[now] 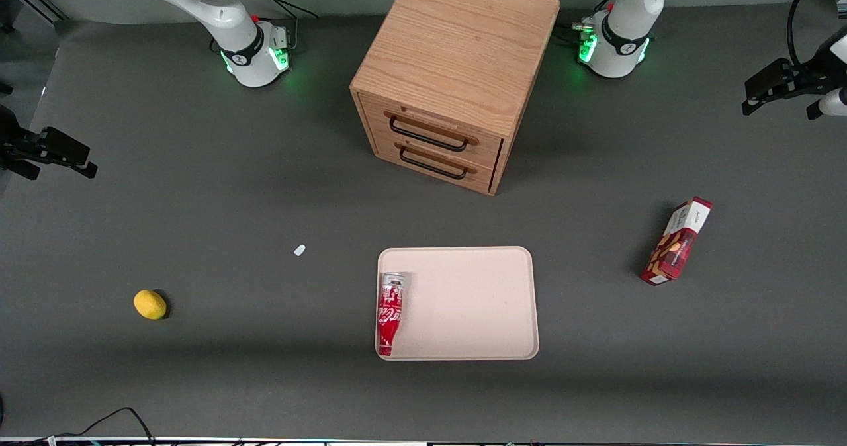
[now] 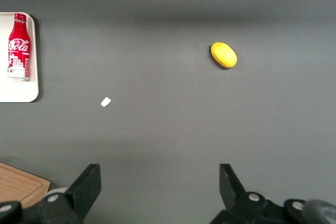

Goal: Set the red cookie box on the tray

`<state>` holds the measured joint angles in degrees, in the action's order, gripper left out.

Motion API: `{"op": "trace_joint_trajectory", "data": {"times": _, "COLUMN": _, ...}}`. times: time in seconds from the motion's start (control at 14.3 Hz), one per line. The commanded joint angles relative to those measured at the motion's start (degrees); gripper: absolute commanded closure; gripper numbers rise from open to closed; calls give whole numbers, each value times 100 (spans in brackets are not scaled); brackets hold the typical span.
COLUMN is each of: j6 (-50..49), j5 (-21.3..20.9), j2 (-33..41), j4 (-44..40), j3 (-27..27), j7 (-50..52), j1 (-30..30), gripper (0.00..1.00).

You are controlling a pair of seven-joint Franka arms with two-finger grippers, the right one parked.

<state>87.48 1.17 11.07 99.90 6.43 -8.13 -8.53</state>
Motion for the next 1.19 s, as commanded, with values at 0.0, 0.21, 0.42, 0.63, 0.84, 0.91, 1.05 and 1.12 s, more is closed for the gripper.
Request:
{"op": "trace_joint_trajectory", "data": {"times": 0.0, "j6": -56, "j5": -56, "j2": -25, "j4": -76, "j3": 78, "j7": 40, "j1": -78, "gripper": 0}}
{"op": "trace_joint_trajectory", "data": {"times": 0.21, "j6": 15, "j5": -56, "j2": -60, "j4": -68, "j3": 69, "j7": 13, "j1": -96, "gripper": 0}}
{"op": "trace_joint_trajectory", "data": {"times": 0.42, "j6": 58, "j5": -56, "j2": -131, "j4": -41, "j3": 69, "j7": -100, "j1": -96, "gripper": 0}}
{"op": "trace_joint_trajectory", "data": {"times": 0.63, "j6": 313, "j5": -125, "j2": -420, "j4": -15, "j3": 69, "j7": -977, "j1": -96, "gripper": 0}}
{"op": "trace_joint_trajectory", "data": {"times": 0.84, "j6": 787, "j5": -450, "j2": -876, "j4": 38, "j3": 69, "j7": -1549, "j1": -96, "gripper": 0}}
{"op": "trace_joint_trajectory", "data": {"times": 0.91, "j6": 980, "j5": -477, "j2": -1026, "j4": 107, "j3": 69, "j7": -1734, "j1": -104, "gripper": 0}}
{"op": "trace_joint_trajectory", "data": {"times": 1.05, "j6": 1567, "j5": -486, "j2": -1203, "j4": 458, "j3": 60, "j7": -2050, "j1": -183, "gripper": 0}}
{"op": "trace_joint_trajectory", "data": {"times": 1.12, "j6": 1910, "j5": -486, "j2": -1282, "j4": 686, "j3": 60, "j7": -2200, "j1": -184, "gripper": 0}}
